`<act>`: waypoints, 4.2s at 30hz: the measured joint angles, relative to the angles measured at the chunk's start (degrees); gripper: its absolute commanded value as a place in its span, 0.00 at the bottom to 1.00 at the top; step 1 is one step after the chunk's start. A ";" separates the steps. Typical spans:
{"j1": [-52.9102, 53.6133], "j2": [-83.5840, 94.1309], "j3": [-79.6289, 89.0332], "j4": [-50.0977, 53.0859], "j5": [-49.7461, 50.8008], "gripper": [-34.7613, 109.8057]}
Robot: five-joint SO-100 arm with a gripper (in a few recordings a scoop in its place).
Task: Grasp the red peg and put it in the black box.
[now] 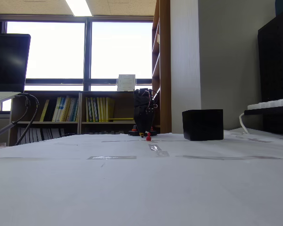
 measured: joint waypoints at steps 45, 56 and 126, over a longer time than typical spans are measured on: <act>0.00 0.00 0.00 0.00 0.00 0.24; -2.02 0.00 0.00 -0.35 -0.26 0.24; -1.93 53.53 0.26 -103.36 -2.55 0.24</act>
